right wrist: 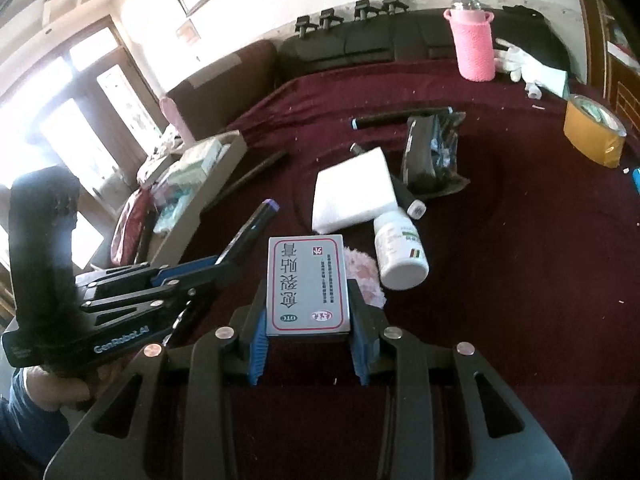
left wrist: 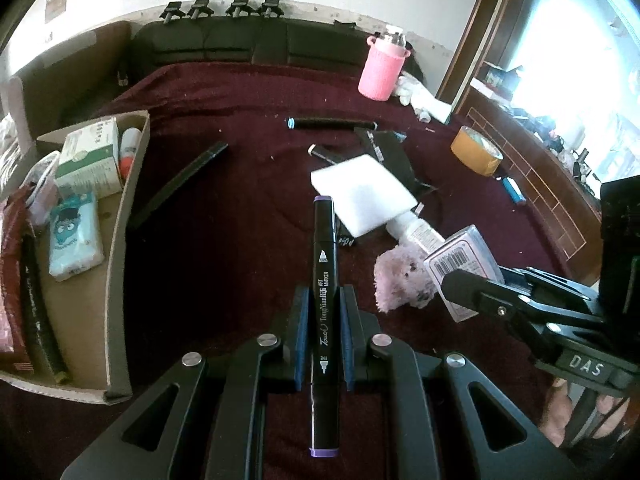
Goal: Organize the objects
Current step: 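Carry the marker and medicine box into the cardboard box and open both tools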
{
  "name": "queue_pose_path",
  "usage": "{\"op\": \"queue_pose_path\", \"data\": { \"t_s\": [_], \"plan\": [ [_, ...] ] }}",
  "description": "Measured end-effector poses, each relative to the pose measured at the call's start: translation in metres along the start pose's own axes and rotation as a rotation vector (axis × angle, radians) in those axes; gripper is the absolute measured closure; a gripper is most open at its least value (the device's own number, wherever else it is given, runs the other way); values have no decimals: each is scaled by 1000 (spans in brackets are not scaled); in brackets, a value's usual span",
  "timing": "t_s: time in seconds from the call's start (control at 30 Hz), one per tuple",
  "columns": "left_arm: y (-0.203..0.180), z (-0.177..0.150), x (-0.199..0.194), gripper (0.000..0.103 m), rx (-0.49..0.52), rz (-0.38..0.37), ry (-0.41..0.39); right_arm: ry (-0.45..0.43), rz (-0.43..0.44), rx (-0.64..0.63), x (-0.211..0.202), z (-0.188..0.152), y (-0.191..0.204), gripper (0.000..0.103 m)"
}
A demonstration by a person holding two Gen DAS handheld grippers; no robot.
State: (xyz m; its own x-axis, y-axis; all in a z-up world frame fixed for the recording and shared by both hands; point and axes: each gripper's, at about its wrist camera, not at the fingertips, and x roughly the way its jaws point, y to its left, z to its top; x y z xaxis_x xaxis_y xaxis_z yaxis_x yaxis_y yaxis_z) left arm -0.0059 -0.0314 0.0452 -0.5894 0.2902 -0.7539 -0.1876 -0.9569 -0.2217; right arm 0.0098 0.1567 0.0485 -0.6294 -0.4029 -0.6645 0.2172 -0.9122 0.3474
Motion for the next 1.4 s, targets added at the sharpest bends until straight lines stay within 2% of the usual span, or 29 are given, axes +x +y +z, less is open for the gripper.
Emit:
{"op": "queue_pose_path", "data": {
  "t_s": [0.37, 0.63, 0.73, 1.13, 1.4],
  "plan": [
    [7, 3, -26, 91, -10, -14, -53, -38, 34, 1, -3, 1, 2, 71],
    [21, 5, -50, 91, -31, -33, -102, -35, 40, 0, 3, 1, 9, 71],
    [30, 6, -62, 91, -46, -41, -128, -26, 69, 9, 4, 2, 16, 71],
    [80, 1, -98, 91, -124, -38, -210, -32, 78, -91, 10, 15, 88, 71],
    [140, -12, -109, 91, -231, 0, -236, 11, 125, -148, 33, 19, 136, 71]
  ]
}}
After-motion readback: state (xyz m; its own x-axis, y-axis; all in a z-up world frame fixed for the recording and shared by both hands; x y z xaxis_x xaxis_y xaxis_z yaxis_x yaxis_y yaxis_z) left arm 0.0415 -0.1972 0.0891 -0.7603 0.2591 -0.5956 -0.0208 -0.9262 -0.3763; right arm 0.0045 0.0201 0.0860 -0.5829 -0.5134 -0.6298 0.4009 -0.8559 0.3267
